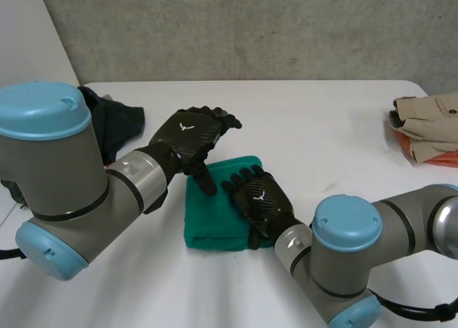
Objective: Fold the laundry.
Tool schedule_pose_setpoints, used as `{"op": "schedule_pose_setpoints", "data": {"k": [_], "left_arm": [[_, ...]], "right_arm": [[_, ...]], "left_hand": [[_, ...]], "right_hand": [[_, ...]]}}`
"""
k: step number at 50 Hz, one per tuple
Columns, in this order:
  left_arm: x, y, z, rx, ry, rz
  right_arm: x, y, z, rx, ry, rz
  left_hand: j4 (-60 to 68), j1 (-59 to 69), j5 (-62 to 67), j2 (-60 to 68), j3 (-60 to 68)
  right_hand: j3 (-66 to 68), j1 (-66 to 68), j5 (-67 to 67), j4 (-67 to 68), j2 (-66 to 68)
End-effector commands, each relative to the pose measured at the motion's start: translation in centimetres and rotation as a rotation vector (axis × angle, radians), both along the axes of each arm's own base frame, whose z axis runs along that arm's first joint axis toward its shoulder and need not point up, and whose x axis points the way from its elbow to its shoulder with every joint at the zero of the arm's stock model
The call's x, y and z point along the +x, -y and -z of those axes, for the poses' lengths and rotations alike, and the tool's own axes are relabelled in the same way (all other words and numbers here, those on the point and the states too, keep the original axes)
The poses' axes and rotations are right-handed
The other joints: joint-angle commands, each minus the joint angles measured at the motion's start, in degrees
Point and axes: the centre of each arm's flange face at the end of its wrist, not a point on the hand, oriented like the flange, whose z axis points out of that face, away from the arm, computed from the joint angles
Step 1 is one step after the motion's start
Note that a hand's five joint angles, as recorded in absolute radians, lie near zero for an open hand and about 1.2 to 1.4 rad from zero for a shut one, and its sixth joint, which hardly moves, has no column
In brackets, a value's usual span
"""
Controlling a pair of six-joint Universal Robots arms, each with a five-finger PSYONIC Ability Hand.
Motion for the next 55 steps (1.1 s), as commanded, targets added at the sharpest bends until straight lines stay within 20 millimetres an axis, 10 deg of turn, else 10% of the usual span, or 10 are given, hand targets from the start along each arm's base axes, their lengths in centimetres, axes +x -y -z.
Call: {"op": "schedule_pose_setpoints", "data": {"k": [1,8,23,28,33,55], "left_arm": [[0.0,0.0,0.0,0.001,0.001,0.001],[0.0,0.0,0.1,0.001,0.001,0.001],[0.1,0.0,-0.4,-0.009,-0.007,-0.001],[0.1,0.0,-0.5,-0.013,-0.010,-0.001],[0.1,-0.1,-0.5,-0.009,-0.007,-0.001],[0.1,-0.1,-0.3,-0.005,-0.005,0.000]], "right_arm": [[0.3,0.4,-0.1,-0.030,-0.016,-0.011],[0.8,0.9,-0.1,-0.040,-0.006,-0.017],[2.0,2.1,-1.0,-0.079,0.031,-0.029],[2.2,2.3,-1.1,-0.076,0.036,-0.053],[1.7,1.9,-1.3,-0.033,0.015,-0.058],[-0.3,1.3,-1.1,0.047,-0.043,-0.042]], "left_hand": [[-1.01,-3.25,-0.99,-1.54,-1.80],[-0.84,-3.08,-0.82,-1.37,-1.63],[-0.84,-3.08,-0.82,-1.37,-1.63],[-0.84,-3.08,-0.82,-1.37,-1.63],[-0.84,-3.08,-0.82,-1.37,-1.63],[-0.68,-2.91,-0.65,-1.20,-1.46]], "right_hand": [[3.95,3.72,3.88,4.07,4.96],[8.63,8.40,8.56,8.75,9.64],[65.68,65.45,65.61,65.80,66.69],[56.96,56.73,56.89,57.08,57.97],[10.76,10.53,10.68,10.87,11.76],[6.47,6.24,6.39,6.58,7.48]]}}
